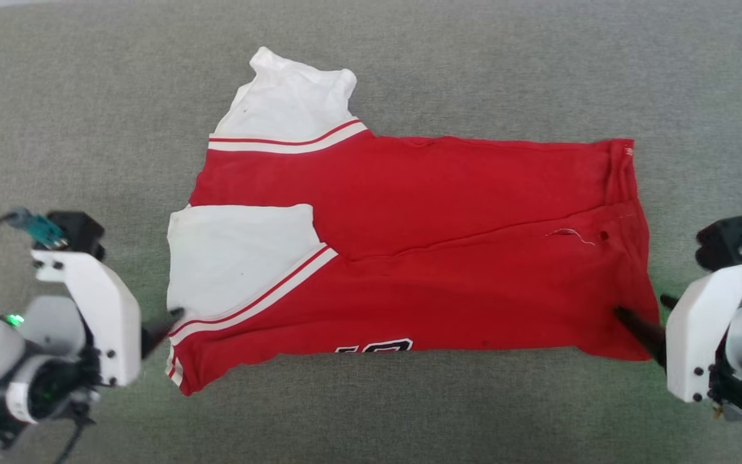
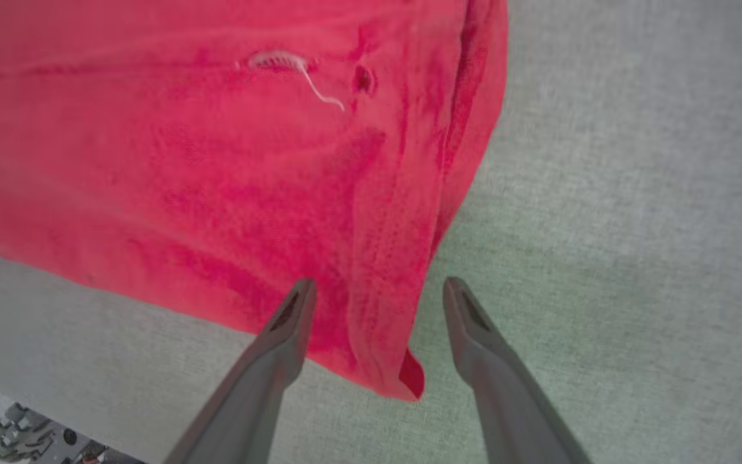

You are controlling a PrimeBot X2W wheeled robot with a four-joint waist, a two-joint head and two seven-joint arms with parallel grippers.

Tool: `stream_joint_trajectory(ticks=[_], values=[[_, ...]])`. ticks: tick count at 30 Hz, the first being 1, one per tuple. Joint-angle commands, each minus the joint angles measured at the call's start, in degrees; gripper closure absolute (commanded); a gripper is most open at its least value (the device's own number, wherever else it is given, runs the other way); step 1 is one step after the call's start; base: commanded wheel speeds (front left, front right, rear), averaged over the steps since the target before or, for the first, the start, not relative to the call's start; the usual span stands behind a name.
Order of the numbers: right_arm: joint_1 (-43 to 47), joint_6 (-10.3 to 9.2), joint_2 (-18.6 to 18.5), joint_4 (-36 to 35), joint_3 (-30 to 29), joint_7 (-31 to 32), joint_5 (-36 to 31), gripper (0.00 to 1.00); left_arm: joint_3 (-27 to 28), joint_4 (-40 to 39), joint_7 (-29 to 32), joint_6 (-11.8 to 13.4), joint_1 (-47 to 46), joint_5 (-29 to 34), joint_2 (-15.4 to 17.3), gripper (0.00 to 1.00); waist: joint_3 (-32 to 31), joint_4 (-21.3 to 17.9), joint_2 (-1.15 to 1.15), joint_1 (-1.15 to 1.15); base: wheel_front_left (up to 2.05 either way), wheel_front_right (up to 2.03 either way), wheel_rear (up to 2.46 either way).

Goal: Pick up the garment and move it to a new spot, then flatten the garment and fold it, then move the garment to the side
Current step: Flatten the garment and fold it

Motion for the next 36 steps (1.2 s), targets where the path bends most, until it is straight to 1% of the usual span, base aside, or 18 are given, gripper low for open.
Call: stream_joint_trajectory(ticks=[1, 4, 7, 9, 11, 13, 16, 18, 22, 23, 26, 29, 32, 36], values=[[0.38, -0.13, 1.05, -1.77, -0.67, -1.32, 0.06, 0.00, 0.66, -1.07, 0.45, 0.39, -1.36, 0.81, 1.36, 0.00, -0.38, -0.60, 0.00, 0.00, 0.00, 0.00, 0.00], [0.24, -0.12, 1.87, -4.17, -1.64, -3.42, -0.50, 0.00, 1.19, -2.36, 0.98, 0.04, -3.07, 1.94, 2.72, 0.00, -0.39, -1.20, 0.00, 0.00, 0.00, 0.00, 0.00], [-0.62, -0.09, 3.91, -7.41, -2.20, -8.09, -1.36, 0.00, 2.04, -2.34, 1.51, -0.91, -5.87, 3.32, 3.99, 0.00, -0.21, -2.69, 0.00, 0.00, 0.00, 0.00, 0.00], [-1.38, -0.09, 4.89, -9.24, -2.02, -12.05, -2.07, 0.00, 2.72, -1.25, 1.61, -2.02, -8.21, 4.45, 3.93, 0.00, 0.15, -3.95, 0.00, 0.00, 0.00, 0.00, 0.00], [-2.11, -0.09, 6.08, -10.72, -1.49, -16.22, -2.59, 0.00, 3.10, 0.29, 2.02, -3.79, -10.46, 5.42, 3.39, 0.00, 0.54, -5.37, 0.00, 0.00, 0.00, 0.00, 0.00], [-2.90, -0.09, 6.31, -11.88, -0.45, -20.69, -3.67, 0.00, 3.56, 2.95, 2.45, -5.42, -13.11, 6.33, 3.03, 0.00, 1.05, -6.95, 0.00, 0.00, 0.00, 0.00, 0.00], [-4.20, -0.09, 7.48, -12.90, 0.94, -27.74, -4.96, 0.00, 4.27, 7.58, 2.15, -8.60, -17.42, 7.84, 1.10, 0.00, 2.01, -9.25, 0.00, 0.00, 0.00, 0.00, 0.00], [-4.77, -0.09, 8.08, -13.12, 1.79, -32.34, -5.97, 0.00, 4.76, 11.32, 1.69, -10.84, -20.30, 8.99, -0.15, 0.00, 2.86, -10.88, 0.00, 0.00, 0.00, 0.00, 0.00], [-5.66, -0.09, 10.12, -12.47, 2.29, -40.25, -8.36, 0.00, 4.90, 18.87, 2.96, -14.09, -25.65, 10.04, -2.51, 0.00, 4.69, -13.86, 0.00, 0.00, 0.00, 0.00, 0.00], [-5.72, -0.09, 10.99, -11.70, 2.19, -42.71, -8.72, 0.00, 4.74, 22.48, 3.51, -15.58, -27.94, 11.09, -3.50, 0.00, 5.68, -15.20, 0.00, 0.00, 0.00, 0.00, 0.00], [-5.30, -0.09, 11.79, -10.61, 3.26, -44.47, -8.79, 0.00, 4.27, 27.72, 4.99, -16.94, -30.66, 11.84, -4.97, 0.00, 7.13, -16.93, 0.00, 0.00, 0.00, 0.00, 0.00], [-5.34, -0.09, 12.18, -9.50, 4.03, -45.16, -8.55, 0.00, 4.27, 32.46, 6.57, -17.50, -33.05, 11.48, -6.65, 0.00, 8.46, -18.22, 0.00, 0.00, 0.00, 0.00, 0.00], [-6.01, -0.09, 12.43, -8.58, 5.12, -44.74, -8.43, 0.00, 4.24, 36.86, 7.86, -17.27, -34.76, 11.25, -8.22, 0.00, 9.76, -18.97, 0.00, 0.00, 0.00, 0.00, 0.00], [-7.42, -0.09, 12.38, -6.98, 6.14, -43.51, -7.89, 0.00, 2.50, 41.61, 9.90, -17.26, -36.56, 13.32, -10.07, 0.00, 11.31, -19.18, 0.00, 0.00, 0.00, 0.00, 0.00]])
